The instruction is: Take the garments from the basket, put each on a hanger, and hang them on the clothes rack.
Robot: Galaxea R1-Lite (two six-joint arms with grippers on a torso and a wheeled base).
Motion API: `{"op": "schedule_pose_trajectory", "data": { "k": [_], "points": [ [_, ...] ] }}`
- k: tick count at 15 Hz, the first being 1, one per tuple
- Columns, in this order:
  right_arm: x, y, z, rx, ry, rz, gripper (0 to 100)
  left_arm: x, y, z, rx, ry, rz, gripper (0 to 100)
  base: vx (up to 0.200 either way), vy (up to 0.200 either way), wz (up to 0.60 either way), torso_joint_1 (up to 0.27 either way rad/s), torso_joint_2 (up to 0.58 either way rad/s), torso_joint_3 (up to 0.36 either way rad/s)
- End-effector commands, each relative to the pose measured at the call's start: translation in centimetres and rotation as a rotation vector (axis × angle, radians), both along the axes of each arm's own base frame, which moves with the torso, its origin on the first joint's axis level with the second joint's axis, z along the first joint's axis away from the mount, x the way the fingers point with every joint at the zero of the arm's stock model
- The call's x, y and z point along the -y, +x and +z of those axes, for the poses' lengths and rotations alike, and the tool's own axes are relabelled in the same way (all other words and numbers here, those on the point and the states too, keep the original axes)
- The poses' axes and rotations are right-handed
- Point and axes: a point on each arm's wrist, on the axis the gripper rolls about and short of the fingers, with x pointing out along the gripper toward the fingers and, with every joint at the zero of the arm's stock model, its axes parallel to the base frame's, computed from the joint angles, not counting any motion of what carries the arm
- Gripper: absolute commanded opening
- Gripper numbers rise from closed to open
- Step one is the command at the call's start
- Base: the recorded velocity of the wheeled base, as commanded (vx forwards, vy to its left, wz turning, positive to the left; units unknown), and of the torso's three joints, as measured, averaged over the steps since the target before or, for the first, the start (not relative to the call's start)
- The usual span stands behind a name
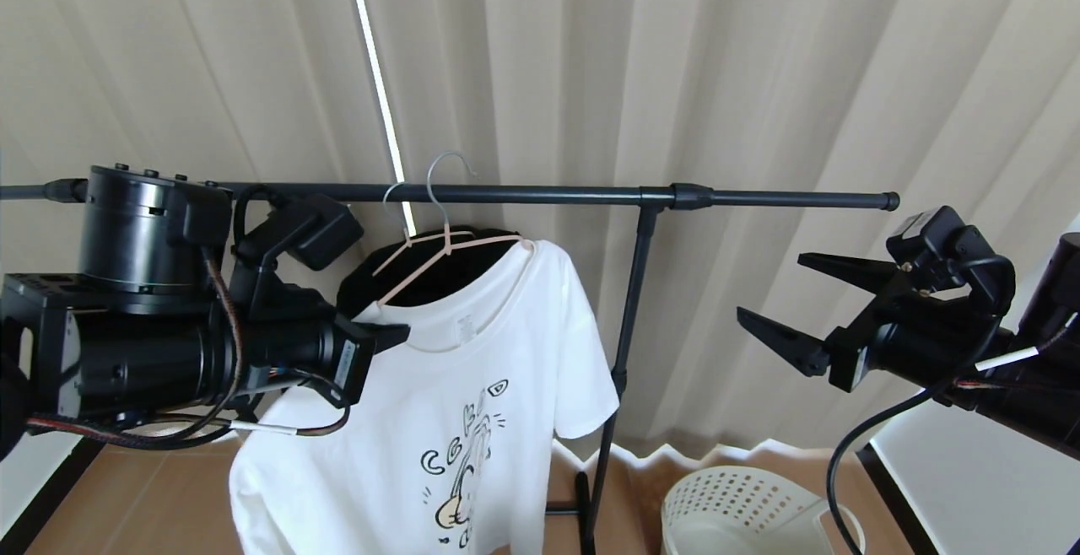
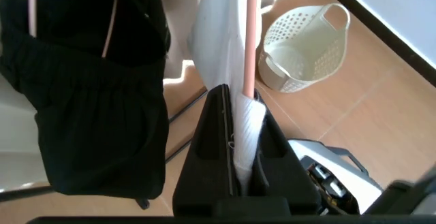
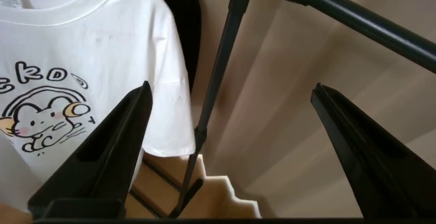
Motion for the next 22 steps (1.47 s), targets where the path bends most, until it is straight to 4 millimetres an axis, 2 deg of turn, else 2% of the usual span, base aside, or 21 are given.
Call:
{"op": "schedule_pose_trajectory", "data": {
  "k": [1, 12, 13, 15, 22],
  "points": [
    [0.0, 0.0, 0.1, 0.002, 0.000, 0.001, 100, 0.8, 1.7, -1.7, -0.039, 0.005, 0.052, 0, 0.000, 0.000, 0.00, 0.000, 0.00, 0.000],
    [0.0, 0.0, 0.1, 0.002, 0.000, 0.001, 100, 3.3, 6.8, -4.7, -0.002, -0.055, 0.085, 0, 0.000, 0.000, 0.00, 0.000, 0.00, 0.000],
    [0.0, 0.0, 0.1, 0.002, 0.000, 0.001, 100, 3.3, 6.8, -4.7, -0.002, -0.055, 0.085, 0, 0.000, 0.000, 0.00, 0.000, 0.00, 0.000],
    [0.0, 0.1, 0.0, 0.001, 0.000, 0.001, 100, 3.9, 8.3, -4.9, -0.014, -0.111, 0.115, 0, 0.000, 0.000, 0.00, 0.000, 0.00, 0.000],
    [-0.1, 0.2, -0.2, -0.007, -0.002, 0.001, 100, 4.8, 10.1, -6.0, -0.040, -0.133, 0.133, 0, 0.000, 0.000, 0.00, 0.000, 0.00, 0.000]
  ]
}}
